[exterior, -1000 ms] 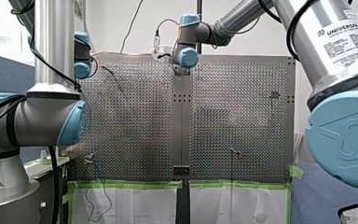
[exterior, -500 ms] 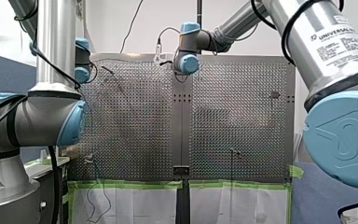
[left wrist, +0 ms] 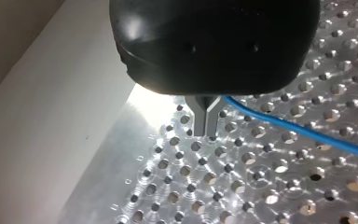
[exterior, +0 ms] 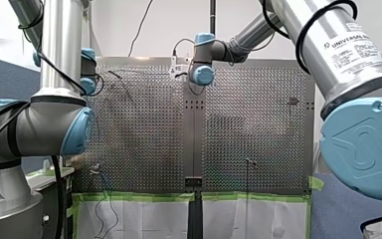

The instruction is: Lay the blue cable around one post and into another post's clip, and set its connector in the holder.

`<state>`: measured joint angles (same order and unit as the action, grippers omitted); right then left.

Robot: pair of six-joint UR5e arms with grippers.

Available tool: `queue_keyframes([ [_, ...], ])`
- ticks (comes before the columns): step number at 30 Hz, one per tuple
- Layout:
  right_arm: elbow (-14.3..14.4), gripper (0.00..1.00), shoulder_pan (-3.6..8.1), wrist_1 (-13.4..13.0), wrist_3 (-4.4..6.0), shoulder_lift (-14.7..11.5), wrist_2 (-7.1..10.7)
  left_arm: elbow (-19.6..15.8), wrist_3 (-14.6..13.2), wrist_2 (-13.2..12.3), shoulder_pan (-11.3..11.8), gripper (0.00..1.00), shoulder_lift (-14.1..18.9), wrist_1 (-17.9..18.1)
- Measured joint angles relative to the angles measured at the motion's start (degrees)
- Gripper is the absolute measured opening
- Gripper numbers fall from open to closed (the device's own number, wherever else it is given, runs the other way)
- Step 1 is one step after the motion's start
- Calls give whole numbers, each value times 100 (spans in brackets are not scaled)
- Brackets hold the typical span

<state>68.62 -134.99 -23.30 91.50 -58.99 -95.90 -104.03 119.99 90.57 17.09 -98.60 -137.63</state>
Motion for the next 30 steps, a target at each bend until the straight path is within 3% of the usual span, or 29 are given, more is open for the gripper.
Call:
queue_keyframes([
  [13,0,0,227,267,9,91,-144,0,-59,-141,-76,2,-231,-169],
  [21,129,0,264,594,5,151,-393,-4,-53,-86,-167,2,-234,-315],
  [30,549,0,248,348,31,161,-493,-17,-165,52,-231,2,-232,-331],
])
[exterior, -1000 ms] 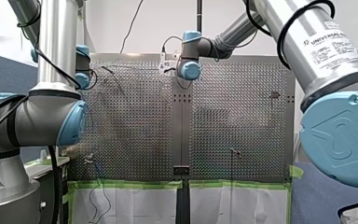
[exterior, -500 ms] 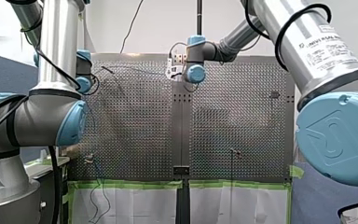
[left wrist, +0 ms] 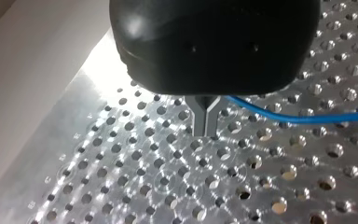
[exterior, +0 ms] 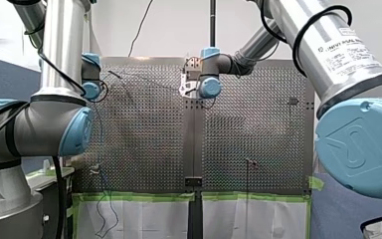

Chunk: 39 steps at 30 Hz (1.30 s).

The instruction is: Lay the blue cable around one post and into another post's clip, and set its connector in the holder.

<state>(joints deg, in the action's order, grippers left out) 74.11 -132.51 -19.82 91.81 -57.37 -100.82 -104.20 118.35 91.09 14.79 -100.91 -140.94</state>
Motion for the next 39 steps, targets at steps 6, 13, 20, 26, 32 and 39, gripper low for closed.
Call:
queue_keyframes([
  [6,291,0,4,-222,10,10,-94,-2,-27,-118,-64,2,0,-3],
  [13,615,0,73,-486,10,16,-176,-6,102,-275,-154,12,-1,-10],
  [20,938,0,169,-688,5,18,-208,-18,350,-205,-177,60,-1,-22],
  [26,1208,0,247,-851,5,22,-211,-20,423,23,-179,82,-2,-158],
  [32,1528,0,392,-1081,68,24,-205,-20,591,17,-192,100,-1,-266],
  [39,1880,0,578,-1417,116,27,-220,-19,941,-292,-221,100,-1,-311],
])
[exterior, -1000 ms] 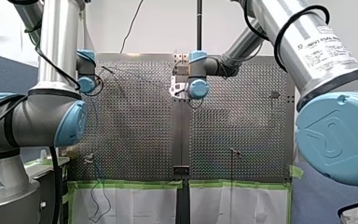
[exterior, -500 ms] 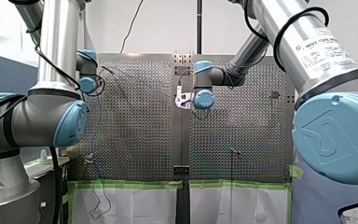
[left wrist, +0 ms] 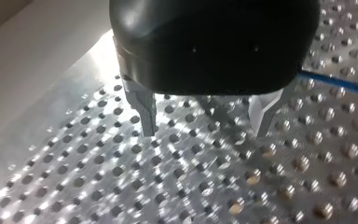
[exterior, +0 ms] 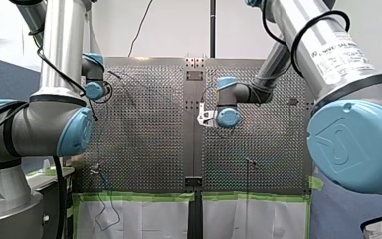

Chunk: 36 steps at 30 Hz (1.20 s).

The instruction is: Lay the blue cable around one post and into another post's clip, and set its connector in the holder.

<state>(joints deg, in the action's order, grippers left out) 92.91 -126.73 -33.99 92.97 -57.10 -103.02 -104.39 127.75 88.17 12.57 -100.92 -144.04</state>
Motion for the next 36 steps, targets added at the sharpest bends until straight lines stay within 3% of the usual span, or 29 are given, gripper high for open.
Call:
queue_keyframes([
  [10,505,0,273,-495,90,1,-86,-1,508,-470,-21,100,0,-112],
  [19,1011,0,467,-972,118,4,-232,-1,714,-516,-12,100,0,-119],
  [24,1300,0,729,-1255,100,9,-494,-3,713,-515,9,100,0,-149],
  [27,1474,0,898,-1402,166,15,-613,-4,705,-514,17,100,0,-160],
  [36,1948,0,1371,-1536,421,24,-538,-1,698,-514,29,100,0,-177],
])
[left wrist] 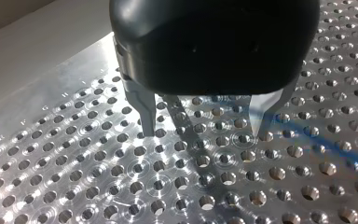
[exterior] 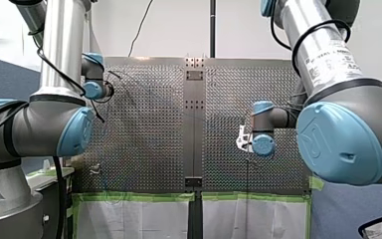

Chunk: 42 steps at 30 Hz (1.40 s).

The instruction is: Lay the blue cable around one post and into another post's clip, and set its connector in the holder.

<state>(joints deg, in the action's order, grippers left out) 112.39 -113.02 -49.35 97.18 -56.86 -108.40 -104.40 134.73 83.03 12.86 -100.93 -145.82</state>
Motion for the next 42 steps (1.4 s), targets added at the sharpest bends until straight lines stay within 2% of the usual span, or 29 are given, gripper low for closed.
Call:
queue_keyframes([
  [4,216,0,216,15,38,11,-24,1,0,-2,3,100,0,-5],
  [10,529,0,529,-7,47,50,-211,0,-3,-2,3,100,0,-16],
  [13,683,0,683,-98,59,151,-278,0,-2,-2,2,100,0,-23],
  [16,758,0,824,-237,139,295,-291,0,-1,-2,-3,100,0,-26],
  [21,618,0,1027,-314,287,579,-257,0,-4,-2,-17,100,0,-27],
  [24,519,0,1177,-303,374,713,-159,0,-3,-2,-18,100,0,-27],
  [29,456,0,1432,-383,554,790,75,1,-3,-2,-15,100,0,-27],
  [34,319,0,1671,-526,610,867,311,-1,-7,-2,-14,100,0,-27],
  [37,207,0,1824,-538,640,998,475,-1,-9,-2,-17,100,0,-27],
  [42,114,0,1930,-601,746,1240,693,0,-9,-2,-20,100,0,-27],
])
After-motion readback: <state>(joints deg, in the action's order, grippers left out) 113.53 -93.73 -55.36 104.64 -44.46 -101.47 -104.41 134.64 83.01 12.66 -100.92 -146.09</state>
